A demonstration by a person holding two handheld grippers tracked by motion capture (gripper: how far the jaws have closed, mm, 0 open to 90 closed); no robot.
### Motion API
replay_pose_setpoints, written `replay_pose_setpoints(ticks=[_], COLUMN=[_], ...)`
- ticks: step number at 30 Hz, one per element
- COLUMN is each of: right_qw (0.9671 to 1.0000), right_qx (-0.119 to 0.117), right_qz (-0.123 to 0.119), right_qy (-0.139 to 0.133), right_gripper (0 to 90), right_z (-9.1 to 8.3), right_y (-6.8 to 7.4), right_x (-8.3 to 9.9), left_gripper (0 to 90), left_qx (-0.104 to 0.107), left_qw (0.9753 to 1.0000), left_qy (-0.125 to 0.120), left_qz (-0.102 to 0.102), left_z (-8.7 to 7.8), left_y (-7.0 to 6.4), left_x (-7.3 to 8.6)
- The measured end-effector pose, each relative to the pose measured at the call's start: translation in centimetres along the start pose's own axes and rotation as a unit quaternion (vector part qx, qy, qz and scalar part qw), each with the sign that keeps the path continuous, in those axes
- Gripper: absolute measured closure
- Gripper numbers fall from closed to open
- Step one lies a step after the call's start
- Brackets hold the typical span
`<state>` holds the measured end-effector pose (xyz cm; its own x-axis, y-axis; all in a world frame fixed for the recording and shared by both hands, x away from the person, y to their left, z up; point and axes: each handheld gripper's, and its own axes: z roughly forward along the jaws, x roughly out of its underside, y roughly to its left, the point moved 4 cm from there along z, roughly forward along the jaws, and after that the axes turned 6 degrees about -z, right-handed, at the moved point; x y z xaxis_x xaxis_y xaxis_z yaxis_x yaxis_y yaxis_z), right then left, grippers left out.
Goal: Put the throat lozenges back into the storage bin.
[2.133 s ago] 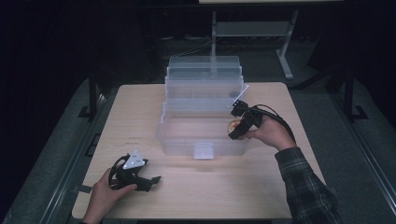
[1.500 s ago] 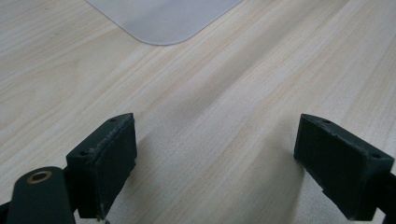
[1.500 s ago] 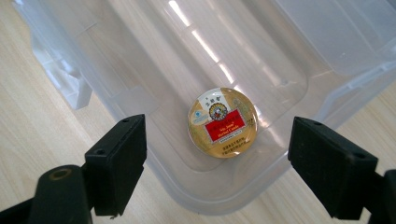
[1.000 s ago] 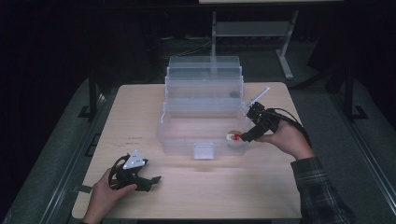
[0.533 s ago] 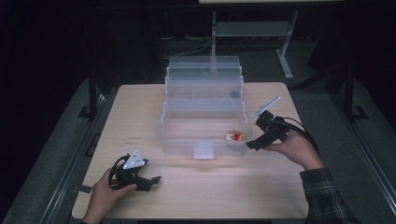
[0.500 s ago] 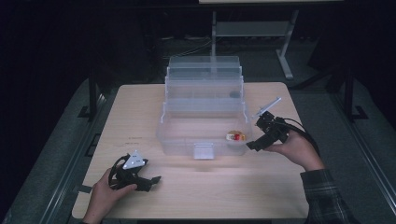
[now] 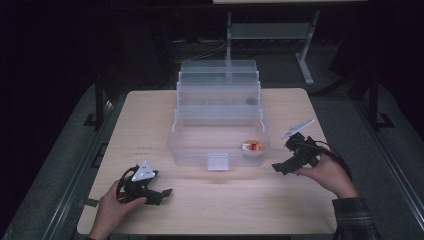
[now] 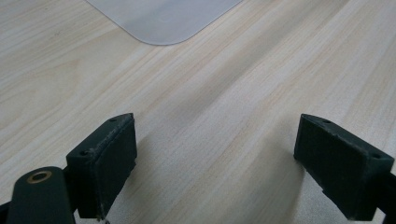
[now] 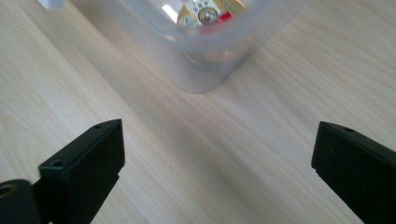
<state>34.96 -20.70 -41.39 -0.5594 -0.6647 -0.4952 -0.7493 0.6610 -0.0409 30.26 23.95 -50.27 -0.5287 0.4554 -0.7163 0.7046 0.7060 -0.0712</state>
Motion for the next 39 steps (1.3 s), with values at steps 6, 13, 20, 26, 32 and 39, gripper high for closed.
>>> replay_pose_setpoints(ticks=[6,13,20,26,32,39], right_qw=[0.9998,0.9993,0.9986,0.9982,0.9975,0.9957], right_qx=[0.016,0.016,0.013,0.022,0.022,0.032], right_qz=[0.005,0.028,0.041,0.046,0.058,0.069], right_qy=[0.006,-0.018,-0.031,-0.031,-0.034,-0.053], right_gripper=[1.1,1.0,1.0,1.0,1.0,0.1], right_z=[0.4,0.7,1.2,1.9,2.7,3.3], right_y=[0.1,0.2,0.5,0.7,0.8,0.9], right_x=[1.6,3.4,5.2,6.9,8.4,10.0], left_gripper=[12.2,12.2,12.2,12.2,12.2,12.2], left_qx=[0.000,0.000,0.000,0.000,0.000,0.000], left_qw=[1.0000,1.0000,1.0000,1.0000,1.0000,1.0000], left_qy=[0.000,0.000,-0.001,-0.001,-0.001,0.000], left_qz=[0.000,-0.001,-0.001,-0.001,-0.001,0.000], left_z=[0.0,0.0,0.0,0.0,0.0,0.0], left_y=[0.0,0.0,0.0,0.0,0.0,0.0], left_x=[0.0,0.0,0.0,0.0,0.0,0.0])
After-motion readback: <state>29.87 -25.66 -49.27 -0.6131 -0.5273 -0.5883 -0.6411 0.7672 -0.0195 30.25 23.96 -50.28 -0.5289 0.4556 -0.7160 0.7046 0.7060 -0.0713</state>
